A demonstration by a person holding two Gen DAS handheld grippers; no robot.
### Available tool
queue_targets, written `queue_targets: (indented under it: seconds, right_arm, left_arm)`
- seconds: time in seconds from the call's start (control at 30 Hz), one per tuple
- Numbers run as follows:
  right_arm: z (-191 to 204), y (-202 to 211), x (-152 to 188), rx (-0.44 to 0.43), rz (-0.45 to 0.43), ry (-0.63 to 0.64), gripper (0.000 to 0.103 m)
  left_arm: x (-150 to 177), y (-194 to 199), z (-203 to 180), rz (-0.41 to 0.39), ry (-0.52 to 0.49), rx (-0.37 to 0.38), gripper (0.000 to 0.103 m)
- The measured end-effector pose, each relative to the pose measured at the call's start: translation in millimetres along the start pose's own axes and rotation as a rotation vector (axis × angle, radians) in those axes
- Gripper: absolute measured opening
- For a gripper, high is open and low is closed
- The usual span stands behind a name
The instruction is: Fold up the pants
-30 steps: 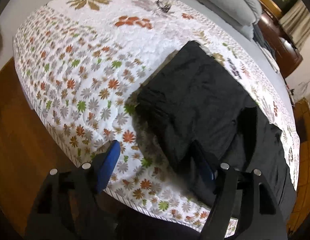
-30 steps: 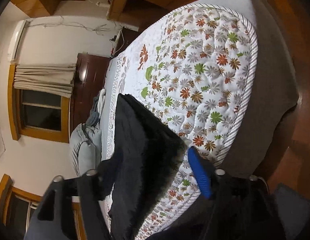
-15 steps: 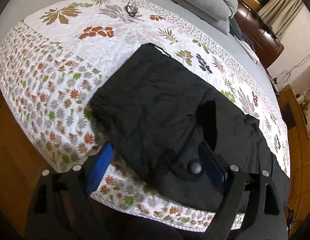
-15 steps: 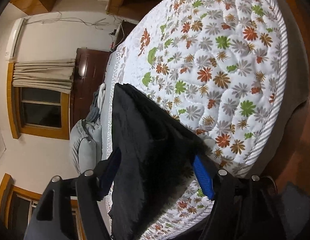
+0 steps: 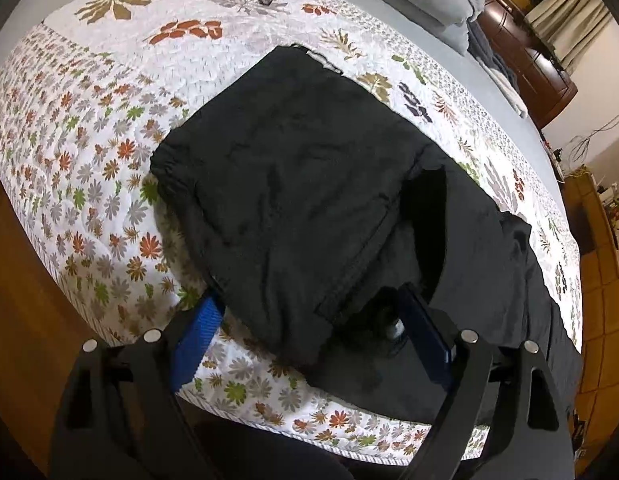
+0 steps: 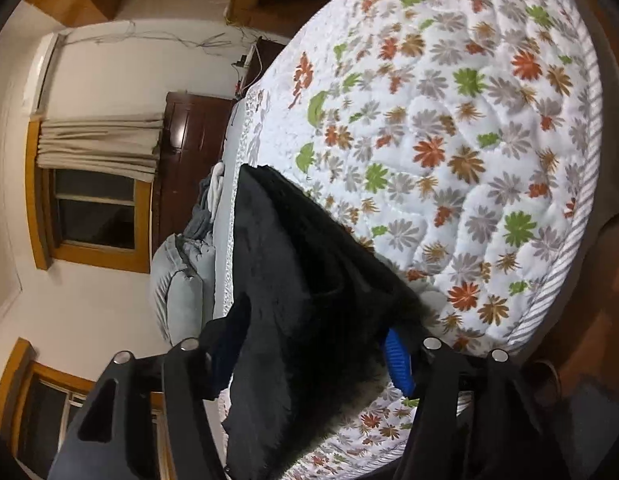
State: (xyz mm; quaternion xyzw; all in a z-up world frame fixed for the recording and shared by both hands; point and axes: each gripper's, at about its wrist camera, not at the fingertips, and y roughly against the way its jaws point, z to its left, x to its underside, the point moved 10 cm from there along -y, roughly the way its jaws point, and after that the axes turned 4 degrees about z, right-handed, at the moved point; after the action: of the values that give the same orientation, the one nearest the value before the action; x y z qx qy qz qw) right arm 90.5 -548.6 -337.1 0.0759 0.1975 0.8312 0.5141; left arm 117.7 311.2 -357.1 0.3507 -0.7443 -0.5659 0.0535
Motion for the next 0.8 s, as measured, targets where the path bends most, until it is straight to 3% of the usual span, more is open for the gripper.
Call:
queue_targets:
  seconds: [0.27, 0.33, 0.4, 0.43, 0.8]
  right_arm:
    - [12.9, -5.2, -4.9, -0.011, -0.003, 0.003, 0.06]
    - [19.6, -8.1, -5.2, 0.0, -0.001, 0.021, 0.041]
    - [24.4, -8.0, -5.8, 0.017, -0.005, 0.034, 0.028]
    - [26.6, -7.8, -6.0, 0.019, -0.006, 0.039, 0.026]
    - [86.2, -5.3, -4.9, 0.073, -0.044, 0.153, 0.021]
  left_arm:
    - [3.0, -7.9, -0.1, 0.022, 0.001, -0.021, 0.089]
    - [4.0, -9.0, -1.8, 0.024, -0.002, -0.022, 0.089]
    - [4.1, -9.1, -1.4, 0.024, 0.005, -0.016, 0.089]
    - [4.6, -9.3, -0.2, 0.024, 0.015, -0.014, 0.09]
    - [7.0, -2.7, 7.4, 0.01, 0.007, -0.059, 0.09]
